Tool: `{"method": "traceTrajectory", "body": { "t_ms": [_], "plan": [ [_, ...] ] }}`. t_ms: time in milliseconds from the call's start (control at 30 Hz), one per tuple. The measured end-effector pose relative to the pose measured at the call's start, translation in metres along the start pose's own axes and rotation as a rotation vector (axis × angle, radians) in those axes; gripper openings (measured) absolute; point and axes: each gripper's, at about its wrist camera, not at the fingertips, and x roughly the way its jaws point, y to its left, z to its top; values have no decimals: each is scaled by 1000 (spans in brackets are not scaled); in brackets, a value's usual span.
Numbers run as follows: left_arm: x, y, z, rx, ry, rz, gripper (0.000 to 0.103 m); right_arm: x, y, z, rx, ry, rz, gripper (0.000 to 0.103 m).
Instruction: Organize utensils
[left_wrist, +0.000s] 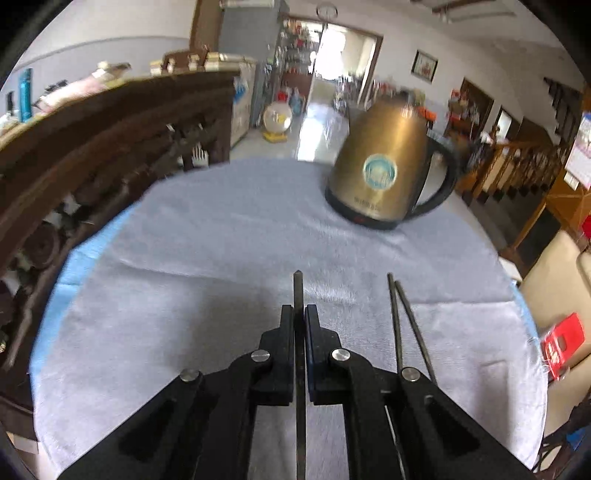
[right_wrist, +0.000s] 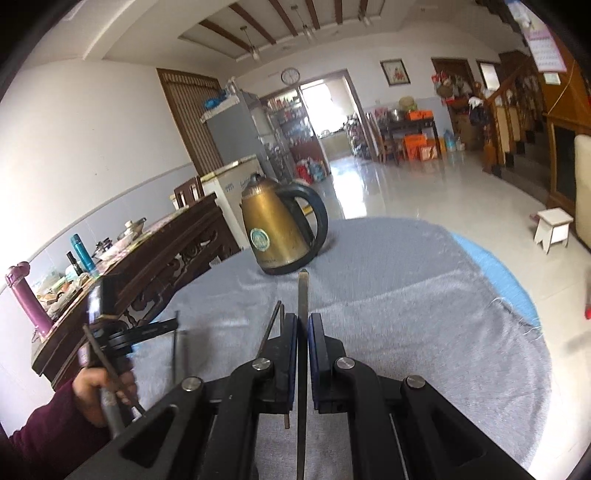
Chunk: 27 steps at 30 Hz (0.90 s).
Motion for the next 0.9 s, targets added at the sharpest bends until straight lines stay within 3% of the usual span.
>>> {"method": "traceTrajectory", "body": {
  "t_ms": [267, 600, 900],
  "plan": [
    [-99, 14, -25, -11, -202, -11, 5, -48, 39, -13, -79, -125, -72, 7],
    [-204, 4, -47, 18, -408, -91, 5, -96, 78, -10, -120, -250, -57, 7],
    [-260, -14, -36, 25, -494, -228, 5, -115, 120, 11, -145, -399, -18, 7]
  ]
}}
